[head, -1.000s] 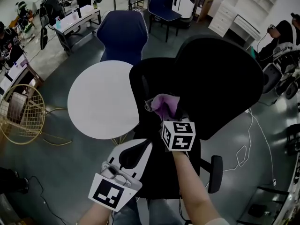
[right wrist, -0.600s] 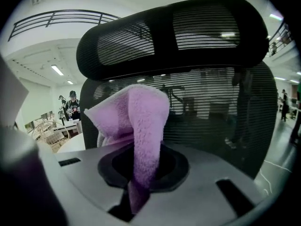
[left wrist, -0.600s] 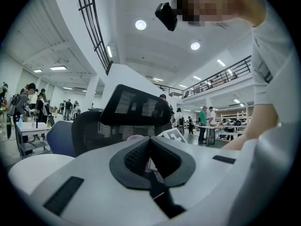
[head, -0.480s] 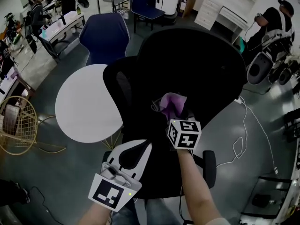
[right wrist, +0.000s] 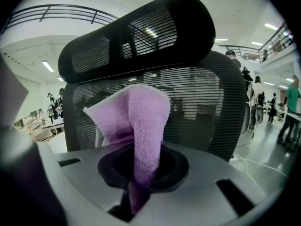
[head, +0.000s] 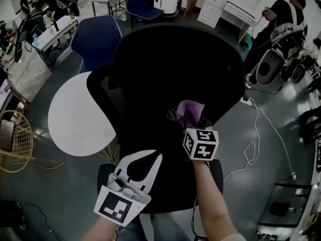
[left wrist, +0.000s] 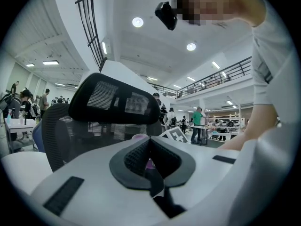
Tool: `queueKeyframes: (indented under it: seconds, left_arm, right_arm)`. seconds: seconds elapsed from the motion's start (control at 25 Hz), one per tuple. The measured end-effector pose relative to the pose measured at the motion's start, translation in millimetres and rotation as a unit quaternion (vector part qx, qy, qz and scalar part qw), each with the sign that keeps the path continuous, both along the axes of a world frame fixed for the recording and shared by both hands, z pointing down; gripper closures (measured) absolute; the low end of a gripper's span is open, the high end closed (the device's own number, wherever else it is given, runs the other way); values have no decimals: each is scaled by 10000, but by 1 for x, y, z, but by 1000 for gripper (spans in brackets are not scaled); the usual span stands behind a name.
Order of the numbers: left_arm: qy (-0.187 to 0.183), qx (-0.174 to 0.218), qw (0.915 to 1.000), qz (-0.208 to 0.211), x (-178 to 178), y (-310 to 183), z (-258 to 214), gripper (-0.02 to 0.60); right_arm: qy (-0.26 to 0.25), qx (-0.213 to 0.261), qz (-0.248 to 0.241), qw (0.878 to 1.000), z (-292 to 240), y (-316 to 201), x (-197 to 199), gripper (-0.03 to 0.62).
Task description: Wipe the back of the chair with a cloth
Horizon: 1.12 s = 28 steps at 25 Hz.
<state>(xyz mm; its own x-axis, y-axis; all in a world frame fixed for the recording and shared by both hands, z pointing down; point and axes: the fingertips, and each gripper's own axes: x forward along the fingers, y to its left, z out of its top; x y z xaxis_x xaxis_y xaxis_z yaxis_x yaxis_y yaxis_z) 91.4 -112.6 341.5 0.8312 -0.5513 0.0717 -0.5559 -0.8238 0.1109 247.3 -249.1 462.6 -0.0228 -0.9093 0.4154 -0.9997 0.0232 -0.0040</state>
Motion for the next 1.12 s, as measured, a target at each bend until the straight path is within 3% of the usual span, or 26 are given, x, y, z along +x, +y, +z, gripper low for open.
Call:
queueKeyframes:
  seconds: [0.6,1.12]
  left_arm:
    - [4,75,9998,206,48,3,2,571]
    - [90,4,9996,-271,22,-1,26,571]
  right_arm:
    - [76,-28,652,9978,0,30,95,545]
    - [259,92,375,9989,30,37,88,545]
